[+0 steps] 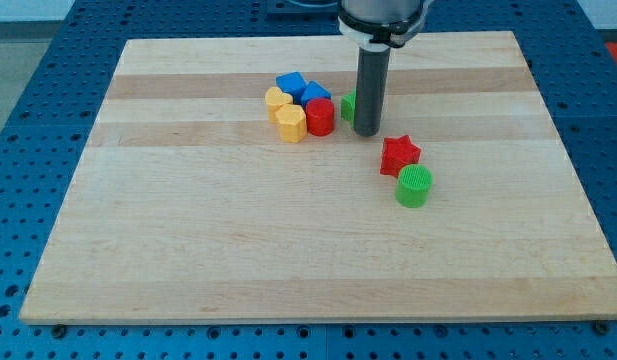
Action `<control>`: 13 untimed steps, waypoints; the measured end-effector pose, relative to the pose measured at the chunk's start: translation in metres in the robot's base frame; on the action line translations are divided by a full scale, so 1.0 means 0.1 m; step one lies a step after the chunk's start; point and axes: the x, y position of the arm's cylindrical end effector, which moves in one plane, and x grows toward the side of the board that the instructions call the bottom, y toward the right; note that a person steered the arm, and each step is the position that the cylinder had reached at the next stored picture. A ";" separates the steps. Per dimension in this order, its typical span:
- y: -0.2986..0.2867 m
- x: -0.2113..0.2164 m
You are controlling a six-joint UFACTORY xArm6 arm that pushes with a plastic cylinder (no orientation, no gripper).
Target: Slide yellow heart below the blue triangle
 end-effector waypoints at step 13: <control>0.87 0.34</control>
